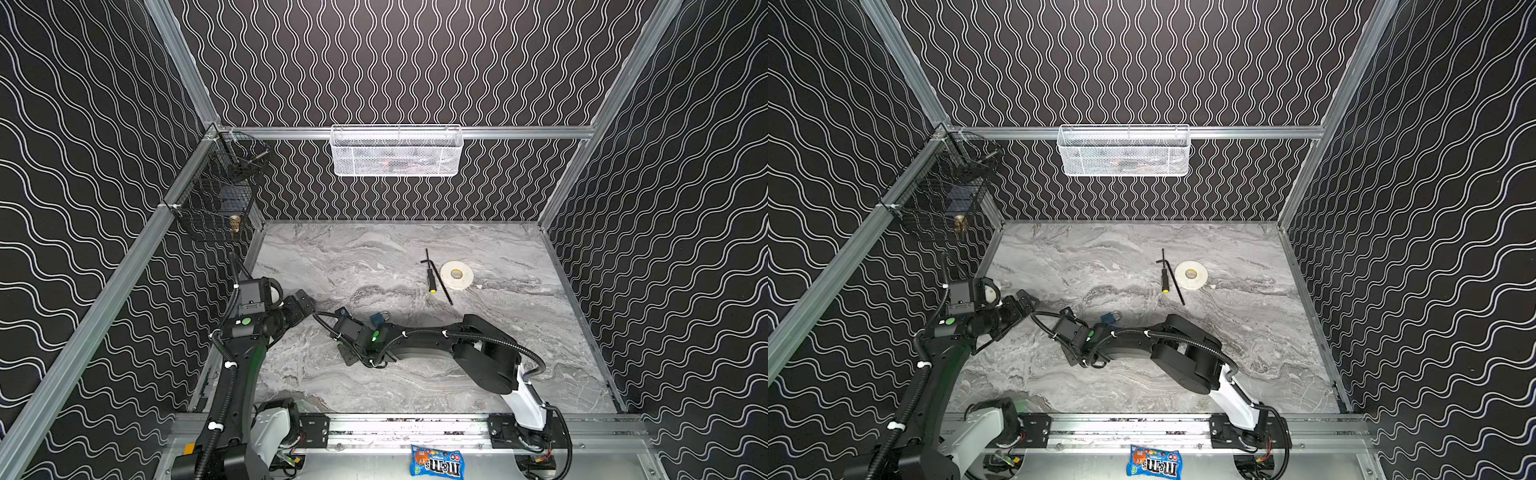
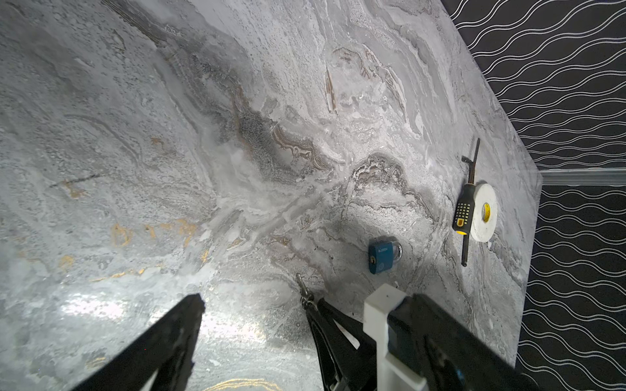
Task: Unlock with the key
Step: 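Lift the key with the right gripper and carry it toward the left gripper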
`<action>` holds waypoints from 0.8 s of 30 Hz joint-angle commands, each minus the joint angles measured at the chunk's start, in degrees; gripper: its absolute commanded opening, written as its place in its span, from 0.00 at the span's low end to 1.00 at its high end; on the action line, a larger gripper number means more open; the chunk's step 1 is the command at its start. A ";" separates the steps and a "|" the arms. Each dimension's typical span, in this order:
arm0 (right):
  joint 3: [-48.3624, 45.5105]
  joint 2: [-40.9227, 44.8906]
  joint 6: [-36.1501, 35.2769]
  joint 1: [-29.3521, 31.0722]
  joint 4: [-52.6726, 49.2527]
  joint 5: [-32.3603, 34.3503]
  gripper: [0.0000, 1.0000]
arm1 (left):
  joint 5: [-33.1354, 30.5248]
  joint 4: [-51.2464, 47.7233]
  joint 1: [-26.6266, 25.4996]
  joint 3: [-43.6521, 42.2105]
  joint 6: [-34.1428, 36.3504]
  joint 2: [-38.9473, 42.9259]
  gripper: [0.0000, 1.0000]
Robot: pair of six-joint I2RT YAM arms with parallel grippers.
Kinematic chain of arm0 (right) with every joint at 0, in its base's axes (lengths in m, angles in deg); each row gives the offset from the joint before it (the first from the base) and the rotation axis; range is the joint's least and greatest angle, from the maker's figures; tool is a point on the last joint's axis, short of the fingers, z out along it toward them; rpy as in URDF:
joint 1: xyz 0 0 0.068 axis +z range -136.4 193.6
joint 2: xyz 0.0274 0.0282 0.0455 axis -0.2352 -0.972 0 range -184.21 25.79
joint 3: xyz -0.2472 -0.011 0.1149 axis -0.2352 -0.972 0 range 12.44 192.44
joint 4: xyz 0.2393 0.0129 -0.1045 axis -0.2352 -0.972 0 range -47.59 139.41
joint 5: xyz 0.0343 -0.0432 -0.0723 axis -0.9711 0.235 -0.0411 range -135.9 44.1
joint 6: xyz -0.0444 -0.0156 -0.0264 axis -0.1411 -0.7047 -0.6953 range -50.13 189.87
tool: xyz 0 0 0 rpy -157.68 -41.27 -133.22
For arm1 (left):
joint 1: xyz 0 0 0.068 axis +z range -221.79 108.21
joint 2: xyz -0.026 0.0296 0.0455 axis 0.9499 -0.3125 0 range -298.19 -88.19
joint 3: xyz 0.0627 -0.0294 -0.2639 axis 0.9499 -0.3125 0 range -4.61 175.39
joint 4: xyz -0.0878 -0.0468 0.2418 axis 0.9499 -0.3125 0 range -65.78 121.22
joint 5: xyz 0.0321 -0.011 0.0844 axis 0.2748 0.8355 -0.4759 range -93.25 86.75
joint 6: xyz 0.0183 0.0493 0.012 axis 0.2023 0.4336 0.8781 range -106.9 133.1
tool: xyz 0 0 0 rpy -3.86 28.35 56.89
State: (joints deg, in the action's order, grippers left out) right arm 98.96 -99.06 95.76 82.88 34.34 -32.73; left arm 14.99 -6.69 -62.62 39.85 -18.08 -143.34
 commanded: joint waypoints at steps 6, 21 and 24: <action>-1.83 0.78 -1.39 -0.46 1.58 -1.75 0.08 | 1.92 1.94 0.12 -0.59 -0.15 -0.37 0.99; -13.00 9.85 -0.90 -2.84 10.80 -4.06 0.00 | 8.33 5.81 -0.35 -2.93 -4.97 0.18 0.99; -16.61 13.36 -0.32 -3.26 13.52 -4.45 0.00 | 9.59 6.71 -1.11 -3.45 -6.41 0.79 0.99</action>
State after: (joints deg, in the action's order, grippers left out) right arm 84.36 -88.09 94.74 79.95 42.86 -36.86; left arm 21.88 -2.17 -63.28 36.73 -22.56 -143.06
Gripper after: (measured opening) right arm 0.050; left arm 0.986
